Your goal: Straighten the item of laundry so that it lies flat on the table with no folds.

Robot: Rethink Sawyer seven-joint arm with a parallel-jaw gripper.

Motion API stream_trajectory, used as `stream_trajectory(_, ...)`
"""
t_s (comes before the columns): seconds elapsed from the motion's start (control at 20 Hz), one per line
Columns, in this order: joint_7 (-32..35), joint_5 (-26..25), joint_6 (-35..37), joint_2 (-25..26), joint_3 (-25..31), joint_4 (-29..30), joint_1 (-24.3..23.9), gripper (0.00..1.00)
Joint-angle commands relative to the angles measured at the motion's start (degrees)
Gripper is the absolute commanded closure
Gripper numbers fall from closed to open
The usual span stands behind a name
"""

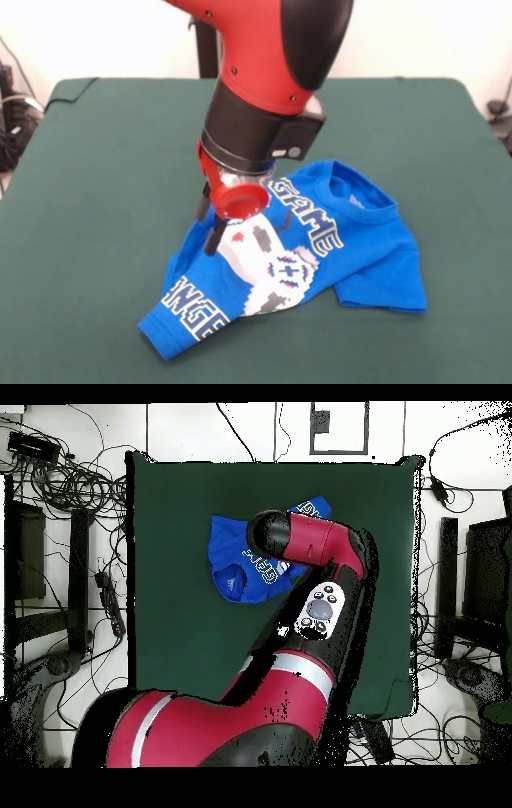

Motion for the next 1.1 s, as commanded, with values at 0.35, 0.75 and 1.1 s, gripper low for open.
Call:
stream_trajectory(0.35, -3.35, -2.75, -0.94, 0.69, 9.26, 3.18, 1.28, 0.0)
stream_trajectory(0.75, -2.43, -3.26, -2.88, 0.53, 8.69, 5.06, 1.28, 0.0)
stream_trajectory(1.1, -0.45, -3.77, -3.33, -0.11, 6.37, 7.05, 2.78, 0.0)
